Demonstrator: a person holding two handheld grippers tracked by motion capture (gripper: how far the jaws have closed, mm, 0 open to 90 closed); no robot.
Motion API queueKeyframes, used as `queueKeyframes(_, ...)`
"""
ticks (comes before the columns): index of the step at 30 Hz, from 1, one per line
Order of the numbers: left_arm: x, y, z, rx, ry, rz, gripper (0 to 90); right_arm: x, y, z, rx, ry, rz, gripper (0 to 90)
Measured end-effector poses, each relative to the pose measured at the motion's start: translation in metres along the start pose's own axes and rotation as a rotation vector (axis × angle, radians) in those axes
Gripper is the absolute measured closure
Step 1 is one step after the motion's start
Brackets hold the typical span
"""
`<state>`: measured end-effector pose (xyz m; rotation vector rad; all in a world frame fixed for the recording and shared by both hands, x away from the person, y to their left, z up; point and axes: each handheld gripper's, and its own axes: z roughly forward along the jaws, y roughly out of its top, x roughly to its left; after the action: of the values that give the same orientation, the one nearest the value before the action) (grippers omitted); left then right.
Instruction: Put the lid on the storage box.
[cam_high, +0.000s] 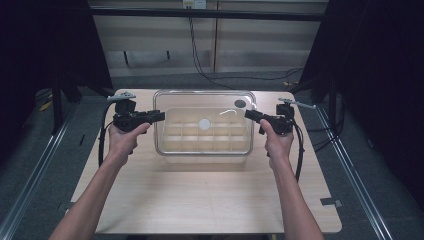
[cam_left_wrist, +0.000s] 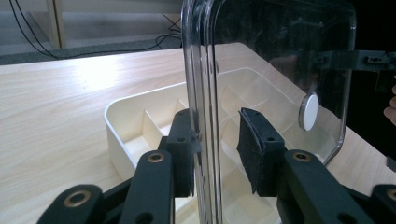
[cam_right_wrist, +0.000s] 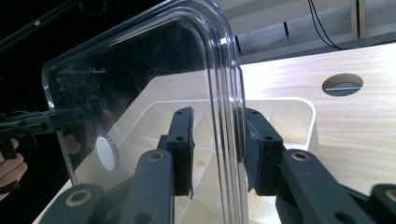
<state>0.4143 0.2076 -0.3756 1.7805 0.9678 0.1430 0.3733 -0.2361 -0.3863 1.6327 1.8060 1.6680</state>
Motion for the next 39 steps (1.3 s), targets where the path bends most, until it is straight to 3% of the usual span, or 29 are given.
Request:
queueKeyframes(15,0.006,0.001,0.007,0.008,0.001,-0.030,65.7,-0.005,0.003,0.007,0.006,-0.005,0.014,67.3)
queueKeyframes(27,0.006,-0.002,-0.001,-0.007,-0.030,-0.054,67.0,0.004,0.006,0.000,-0.023,0.013,0.020,68.6)
queueKeyframes(39,0.013,0.006,0.011,0.004,-0.027,-0.076,66.6,-0.009,0.008,0.011,-0.019,0.009,0.060,68.3)
